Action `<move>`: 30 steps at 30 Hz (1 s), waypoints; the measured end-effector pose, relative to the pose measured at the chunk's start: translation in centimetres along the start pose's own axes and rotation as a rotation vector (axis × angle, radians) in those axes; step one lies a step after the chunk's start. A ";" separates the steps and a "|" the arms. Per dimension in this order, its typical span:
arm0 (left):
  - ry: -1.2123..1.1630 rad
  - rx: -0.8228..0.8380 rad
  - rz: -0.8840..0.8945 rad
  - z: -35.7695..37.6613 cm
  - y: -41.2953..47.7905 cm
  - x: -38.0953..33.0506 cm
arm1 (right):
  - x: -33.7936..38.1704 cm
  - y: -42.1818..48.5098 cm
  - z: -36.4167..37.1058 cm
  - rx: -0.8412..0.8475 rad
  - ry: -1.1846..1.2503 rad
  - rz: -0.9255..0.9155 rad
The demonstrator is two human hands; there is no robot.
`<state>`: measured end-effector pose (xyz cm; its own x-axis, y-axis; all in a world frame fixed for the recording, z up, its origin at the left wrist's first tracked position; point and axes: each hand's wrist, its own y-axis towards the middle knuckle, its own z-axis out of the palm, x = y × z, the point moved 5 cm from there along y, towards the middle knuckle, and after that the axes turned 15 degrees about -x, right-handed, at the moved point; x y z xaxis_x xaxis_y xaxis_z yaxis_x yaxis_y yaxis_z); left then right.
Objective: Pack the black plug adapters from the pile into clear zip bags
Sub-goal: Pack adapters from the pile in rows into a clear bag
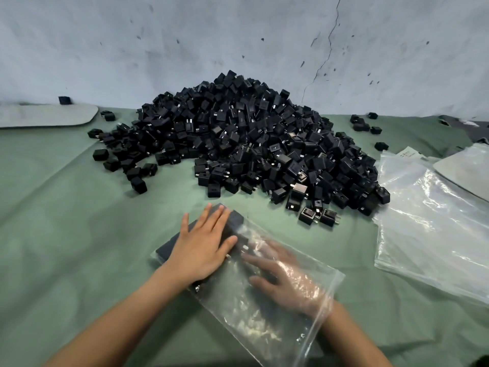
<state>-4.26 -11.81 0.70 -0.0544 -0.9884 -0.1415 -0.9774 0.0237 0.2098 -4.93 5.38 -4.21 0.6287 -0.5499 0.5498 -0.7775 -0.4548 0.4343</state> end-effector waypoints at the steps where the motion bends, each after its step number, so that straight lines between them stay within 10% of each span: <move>1: 0.020 0.028 0.000 0.9 0.1 0.5 | 0.9 0.5 0.9 0.024 0.037 0.020; 18: -0.217 -0.115 -0.126 1.1 8.9 4.2 | 0.1 -6.7 -5.1 0.000 -0.223 0.071; 22: -0.202 -0.058 -0.131 3.1 12.9 5.6 | 0.6 -9.2 -8.4 -0.101 -0.304 -0.054; 30: -0.458 -0.236 -0.198 0.7 12.9 3.4 | 0.0 -10.4 -13.0 -0.573 -0.026 0.258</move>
<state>-17.25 -14.73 2.22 -0.0086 -0.8031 -0.5958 -0.9084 -0.2428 0.3404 3.00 19.25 0.56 0.4144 -0.6117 0.6739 -0.7824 0.1389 0.6072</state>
